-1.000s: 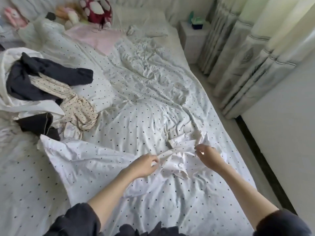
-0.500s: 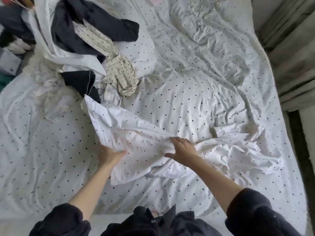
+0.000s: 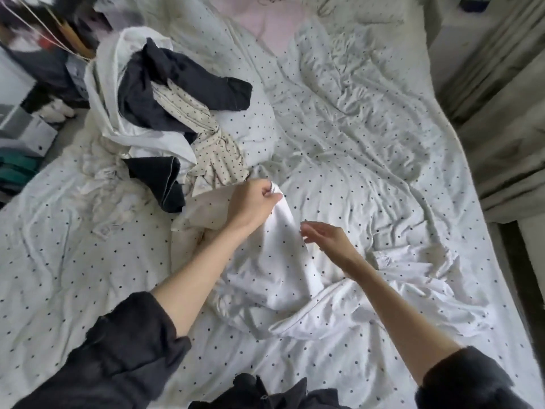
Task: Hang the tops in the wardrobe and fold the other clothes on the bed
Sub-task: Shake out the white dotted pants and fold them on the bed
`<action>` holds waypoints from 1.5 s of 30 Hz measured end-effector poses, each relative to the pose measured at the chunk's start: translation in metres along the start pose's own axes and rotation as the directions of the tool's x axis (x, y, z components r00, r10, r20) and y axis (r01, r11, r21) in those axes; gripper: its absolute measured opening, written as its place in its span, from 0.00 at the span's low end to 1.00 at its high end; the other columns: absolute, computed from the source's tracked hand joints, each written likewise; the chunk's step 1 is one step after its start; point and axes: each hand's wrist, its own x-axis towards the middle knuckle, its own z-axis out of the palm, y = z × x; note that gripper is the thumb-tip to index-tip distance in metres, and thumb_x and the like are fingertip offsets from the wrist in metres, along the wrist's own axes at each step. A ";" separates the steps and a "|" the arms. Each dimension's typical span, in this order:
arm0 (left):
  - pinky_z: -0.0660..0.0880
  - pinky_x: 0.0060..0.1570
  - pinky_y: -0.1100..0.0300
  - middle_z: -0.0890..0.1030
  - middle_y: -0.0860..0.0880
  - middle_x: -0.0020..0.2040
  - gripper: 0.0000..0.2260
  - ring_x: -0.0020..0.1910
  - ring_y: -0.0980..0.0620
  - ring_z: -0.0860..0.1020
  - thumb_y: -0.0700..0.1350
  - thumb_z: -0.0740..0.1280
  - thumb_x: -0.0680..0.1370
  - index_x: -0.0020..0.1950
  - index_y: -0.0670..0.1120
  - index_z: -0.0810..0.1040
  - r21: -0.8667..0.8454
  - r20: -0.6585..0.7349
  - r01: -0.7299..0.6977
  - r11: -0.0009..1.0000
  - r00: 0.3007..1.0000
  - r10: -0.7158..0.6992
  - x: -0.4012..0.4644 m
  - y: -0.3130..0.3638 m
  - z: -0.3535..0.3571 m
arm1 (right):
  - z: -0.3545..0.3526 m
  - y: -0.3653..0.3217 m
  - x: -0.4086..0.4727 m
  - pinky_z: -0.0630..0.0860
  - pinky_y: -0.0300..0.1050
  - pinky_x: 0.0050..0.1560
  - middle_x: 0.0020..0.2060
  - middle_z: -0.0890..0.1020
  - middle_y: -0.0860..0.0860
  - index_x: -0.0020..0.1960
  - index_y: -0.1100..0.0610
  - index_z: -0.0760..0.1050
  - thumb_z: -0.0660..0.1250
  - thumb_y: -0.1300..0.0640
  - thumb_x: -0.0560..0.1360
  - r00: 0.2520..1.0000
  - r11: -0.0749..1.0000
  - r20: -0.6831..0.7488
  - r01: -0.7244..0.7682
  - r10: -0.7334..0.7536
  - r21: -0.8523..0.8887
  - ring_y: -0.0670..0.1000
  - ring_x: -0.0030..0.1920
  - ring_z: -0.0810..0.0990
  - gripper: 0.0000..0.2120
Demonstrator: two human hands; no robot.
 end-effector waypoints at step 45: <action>0.72 0.43 0.58 0.84 0.45 0.48 0.08 0.46 0.44 0.80 0.39 0.66 0.77 0.54 0.44 0.81 0.173 -0.173 -0.148 0.974 0.969 0.178 0.086 0.020 0.010 | -0.078 0.004 0.040 0.60 0.48 0.53 0.43 0.81 0.50 0.45 0.56 0.82 0.69 0.58 0.73 0.892 0.742 -0.355 -0.033 -0.281 -0.669 0.56 0.45 0.79 0.04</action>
